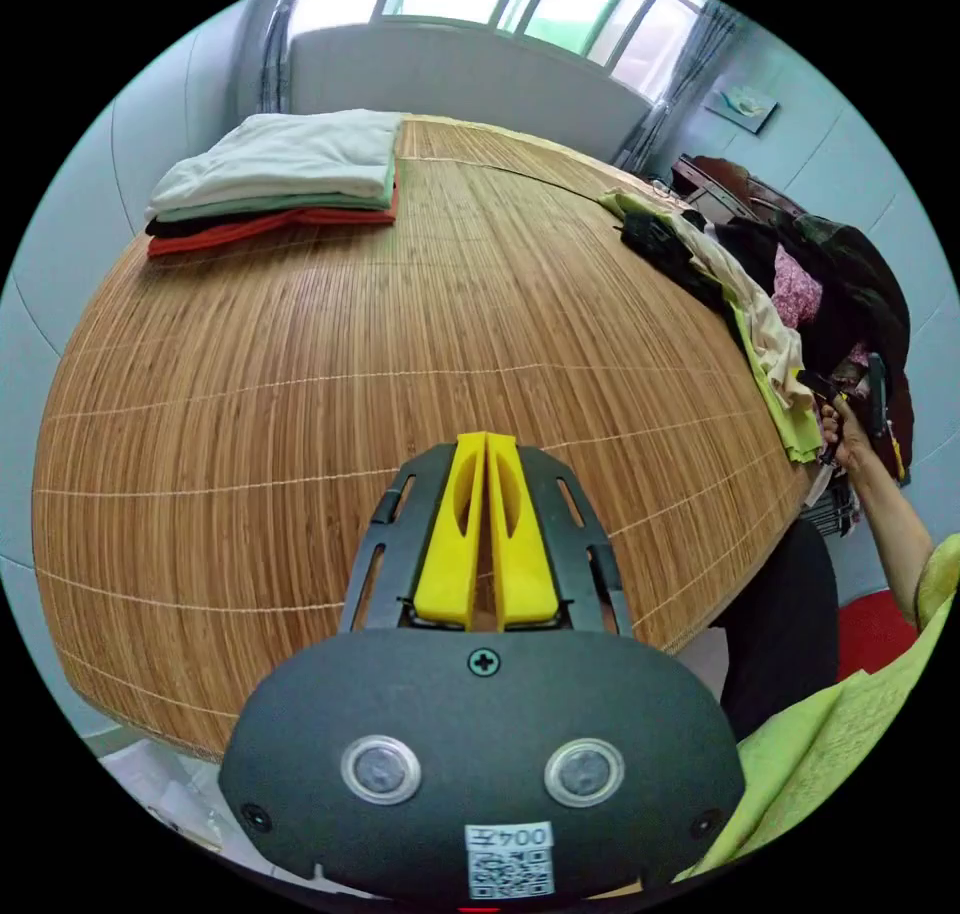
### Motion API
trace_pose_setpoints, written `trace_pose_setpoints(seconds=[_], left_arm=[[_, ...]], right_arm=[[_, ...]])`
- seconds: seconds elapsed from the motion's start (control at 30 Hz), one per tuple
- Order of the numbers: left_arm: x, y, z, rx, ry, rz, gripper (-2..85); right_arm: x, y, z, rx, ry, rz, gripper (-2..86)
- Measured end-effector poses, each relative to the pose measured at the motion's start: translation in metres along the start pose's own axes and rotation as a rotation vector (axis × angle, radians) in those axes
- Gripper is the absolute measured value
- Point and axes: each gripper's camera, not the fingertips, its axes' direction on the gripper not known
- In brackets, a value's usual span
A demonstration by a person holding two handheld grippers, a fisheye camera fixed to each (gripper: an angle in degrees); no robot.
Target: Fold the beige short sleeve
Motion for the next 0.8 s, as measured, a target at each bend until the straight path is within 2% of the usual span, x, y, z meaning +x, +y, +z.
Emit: trace_pose_setpoints(seconds=[0.07, 0.1, 0.2, 0.3, 0.4, 0.47, 0.5, 0.57, 0.67, 0.8], left_arm=[[0.01, 0.007, -0.018, 0.019, 0.007, -0.033, 0.1], [0.02, 0.017, -0.04, 0.085, 0.037, -0.044, 0.1], [0.047, 0.049, -0.092, 0.251, 0.113, -0.038, 0.2], [0.063, 0.088, -0.127, 0.369, 0.218, -0.073, 0.2], [0.078, 0.115, -0.15, 0.379, 0.2, -0.071, 0.2], [0.089, 0.131, -0.159, 0.395, 0.169, -0.048, 0.3], [0.093, 0.141, -0.163, 0.402, 0.169, -0.044, 0.3], [0.095, 0.153, -0.166, 0.402, 0.21, -0.053, 0.4], [0.097, 0.173, -0.174, 0.41, 0.254, -0.054, 0.8], [0.106, 0.194, -0.183, 0.428, 0.272, -0.023, 2.2]], right_arm=[[0.012, -0.009, 0.014, -0.087, 0.132, 0.09, 6.0], [0.017, -0.01, 0.01, -0.086, 0.11, 0.114, 4.9], [0.028, 0.0, -0.059, 0.129, -0.181, 0.123, 1.8], [0.012, 0.024, -0.142, 0.272, -0.487, 0.031, 1.2], [-0.03, 0.075, -0.213, 0.327, -0.705, -0.171, 1.7], [-0.077, 0.131, -0.242, 0.293, -0.806, -0.379, 3.1], [-0.088, 0.145, -0.243, 0.267, -0.812, -0.414, 3.5], [-0.118, 0.192, -0.227, 0.105, -0.83, -0.488, 4.8], [-0.087, 0.222, -0.204, 0.073, -0.879, -0.283, 6.3], [-0.032, 0.221, -0.17, 0.056, -0.826, -0.098, 12.3]])
